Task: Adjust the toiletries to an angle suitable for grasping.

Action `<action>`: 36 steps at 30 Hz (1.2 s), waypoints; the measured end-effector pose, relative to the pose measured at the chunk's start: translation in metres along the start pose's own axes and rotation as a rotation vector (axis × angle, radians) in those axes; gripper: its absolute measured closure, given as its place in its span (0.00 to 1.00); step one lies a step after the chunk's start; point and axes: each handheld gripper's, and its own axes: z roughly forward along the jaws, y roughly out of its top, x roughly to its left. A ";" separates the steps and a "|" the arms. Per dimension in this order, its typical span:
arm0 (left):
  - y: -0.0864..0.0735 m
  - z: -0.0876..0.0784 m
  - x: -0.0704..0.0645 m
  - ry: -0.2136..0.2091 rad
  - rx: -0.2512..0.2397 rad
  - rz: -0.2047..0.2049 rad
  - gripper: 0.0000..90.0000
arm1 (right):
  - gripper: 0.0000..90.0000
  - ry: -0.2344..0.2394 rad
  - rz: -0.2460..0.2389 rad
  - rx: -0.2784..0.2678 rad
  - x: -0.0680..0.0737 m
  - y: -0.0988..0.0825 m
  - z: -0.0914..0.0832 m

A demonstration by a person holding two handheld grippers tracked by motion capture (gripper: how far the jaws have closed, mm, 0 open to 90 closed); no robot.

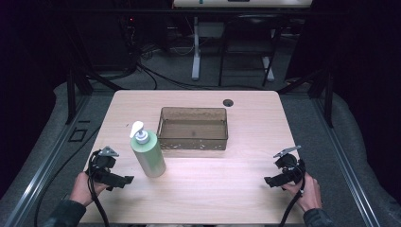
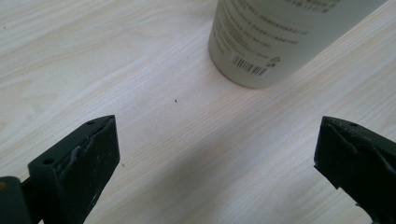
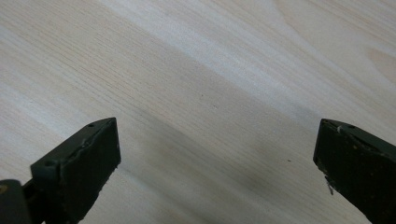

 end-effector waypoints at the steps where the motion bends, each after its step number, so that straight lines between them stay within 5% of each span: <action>1: 0.002 -0.002 -0.001 -0.001 -0.005 0.004 0.00 | 0.01 0.001 -0.001 -0.002 0.000 0.000 0.000; 17: 0.017 -0.028 -0.011 -0.003 -0.027 0.015 0.00 | 0.01 0.012 0.003 0.024 -0.001 0.001 0.000; 36: 0.057 -0.060 -0.036 -0.021 -0.089 0.054 0.00 | 0.01 0.027 0.017 0.031 -0.004 0.000 0.001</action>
